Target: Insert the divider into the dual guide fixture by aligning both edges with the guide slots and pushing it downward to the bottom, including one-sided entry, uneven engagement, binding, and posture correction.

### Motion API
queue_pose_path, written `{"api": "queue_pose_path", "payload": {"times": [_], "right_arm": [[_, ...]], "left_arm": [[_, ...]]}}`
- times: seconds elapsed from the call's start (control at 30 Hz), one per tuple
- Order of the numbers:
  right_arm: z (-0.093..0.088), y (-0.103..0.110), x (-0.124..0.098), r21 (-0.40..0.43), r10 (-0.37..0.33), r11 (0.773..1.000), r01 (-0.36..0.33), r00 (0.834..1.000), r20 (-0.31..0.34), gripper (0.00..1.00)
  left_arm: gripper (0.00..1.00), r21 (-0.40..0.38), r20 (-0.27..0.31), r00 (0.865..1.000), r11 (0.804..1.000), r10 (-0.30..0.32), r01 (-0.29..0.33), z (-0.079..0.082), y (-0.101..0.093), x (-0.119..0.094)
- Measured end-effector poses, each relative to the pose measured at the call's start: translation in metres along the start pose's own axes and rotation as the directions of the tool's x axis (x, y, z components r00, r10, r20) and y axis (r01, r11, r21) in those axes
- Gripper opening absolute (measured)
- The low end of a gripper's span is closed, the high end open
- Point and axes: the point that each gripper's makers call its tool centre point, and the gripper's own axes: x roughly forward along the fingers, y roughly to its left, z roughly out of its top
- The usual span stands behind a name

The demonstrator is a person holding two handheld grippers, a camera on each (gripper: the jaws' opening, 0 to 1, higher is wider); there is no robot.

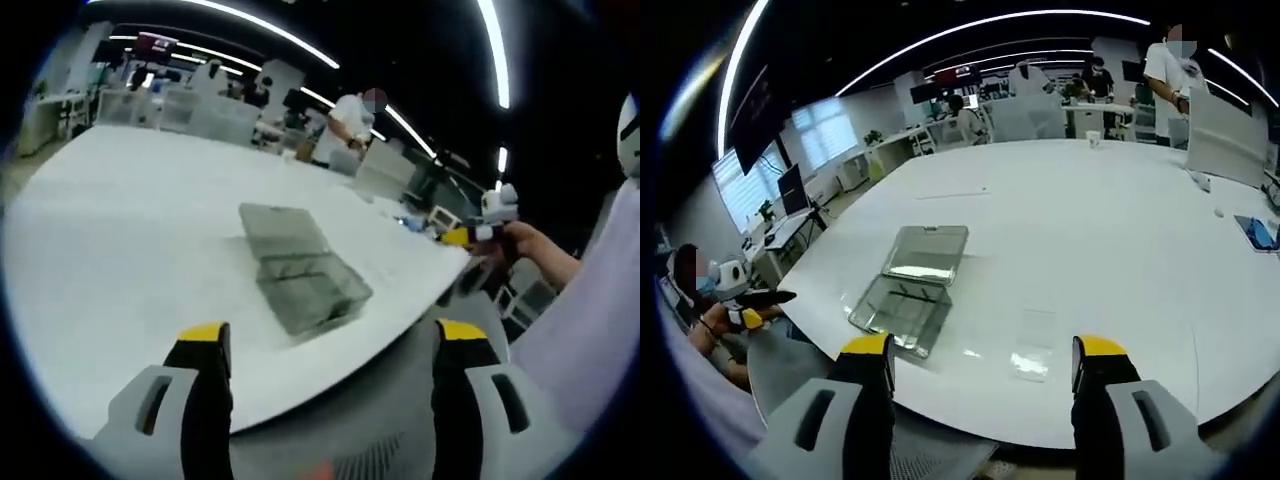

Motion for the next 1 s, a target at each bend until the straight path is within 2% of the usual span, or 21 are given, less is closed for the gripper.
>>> {"api": "queue_pose_path", "payload": {"times": [0.2,0.7,0.8,0.93,1.0], "right_arm": [[0.003,0.002,0.008,0.009,-0.009,1.000,0.009,1.000,-0.024,0.69],[0.002,-0.007,0.033,0.034,-0.045,0.998,0.048,0.996,-0.081,0.66],[0.000,-0.009,0.037,0.041,-0.043,0.998,0.047,0.995,-0.093,0.64],[-0.006,-0.011,0.042,0.064,-0.031,0.997,0.039,0.992,-0.119,0.54],[-0.009,-0.014,0.044,0.063,-0.035,0.997,0.043,0.992,-0.124,0.55]], "left_arm": [[0.80,-0.004,0.014,1.000,1.000,0.015,-0.015,0.000,0.001,0.000],[0.79,-0.006,0.031,0.999,0.999,0.034,-0.034,0.000,0.003,0.001],[0.79,-0.008,0.035,0.999,0.999,0.037,-0.037,0.000,0.002,0.002],[0.79,-0.006,0.029,0.999,0.999,0.042,-0.042,-0.001,0.002,0.002],[0.79,-0.006,0.029,0.999,0.999,0.042,-0.042,-0.001,0.002,0.003]]}}
